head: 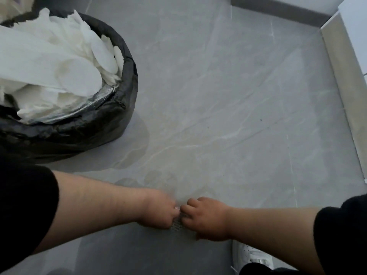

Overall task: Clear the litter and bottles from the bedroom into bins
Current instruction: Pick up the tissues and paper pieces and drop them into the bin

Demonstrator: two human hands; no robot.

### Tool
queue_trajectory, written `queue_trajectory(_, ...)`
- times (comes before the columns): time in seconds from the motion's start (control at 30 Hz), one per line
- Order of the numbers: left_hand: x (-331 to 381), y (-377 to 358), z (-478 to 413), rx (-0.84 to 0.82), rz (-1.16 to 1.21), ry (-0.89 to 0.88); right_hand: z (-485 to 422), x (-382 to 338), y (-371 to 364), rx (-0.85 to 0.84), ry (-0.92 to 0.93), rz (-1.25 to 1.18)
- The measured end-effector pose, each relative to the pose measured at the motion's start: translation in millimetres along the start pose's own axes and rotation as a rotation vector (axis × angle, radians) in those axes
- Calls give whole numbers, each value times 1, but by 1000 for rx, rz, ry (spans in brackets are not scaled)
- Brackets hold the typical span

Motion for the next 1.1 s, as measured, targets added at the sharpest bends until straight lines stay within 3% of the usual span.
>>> queue_trajectory(0.13, -26, 24, 17, -26, 152, 92, -5, -3, -7, 45, -50, 10)
queue_trajectory(0.3, -60, 97, 57, 122, 227, 205, -18, 6, -11, 101, -125, 42)
queue_trajectory(0.43, -100, 150, 105, 393, 380, 382, -32, 24, -12, 168, -319, -75)
queue_trajectory(0.5, -116, 170, 134, 531, 466, 461, -27, 71, -15, 150, -591, -278)
queue_trajectory(0.6, -133, 190, 177, 735, 585, 557, -117, -24, -155, 355, -442, -137)
queue_trajectory(0.63, -138, 194, 190, 792, 607, 583, -126, -12, -144, 289, -394, -147)
queue_trajectory(0.7, -147, 198, 215, 885, 627, 651, -79, 8, -50, 216, -359, -256)
queue_trajectory(0.77, -156, 197, 241, 955, 633, 748, -48, 22, 4, 298, -318, -276)
queue_trajectory(0.83, -161, 195, 268, 1025, 647, 837, -30, 81, 99, 300, -325, -203)
queue_trajectory(0.87, -162, 194, 282, 1054, 665, 877, -27, 105, 145, 313, -365, -306)
queue_trajectory(0.9, -163, 192, 294, 1078, 685, 913, -30, 115, 187, 444, -381, -150)
queue_trajectory(0.97, -163, 188, 316, 1135, 703, 981, -36, 120, 237, 409, -383, -507)
queue_trajectory(1.1, -163, 175, 350, 1211, 726, 1104, -12, 143, 326, 571, -445, -607)
Point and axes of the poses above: each hand's wrist, its own z-axis away from the middle knuckle, its own y-axis out of the back of the hand, x = y × z, the point moved 4 cm from there along -z, towards the middle knuckle, and after that the axes turned 7 degrees about -x, right-handed, at the moved point
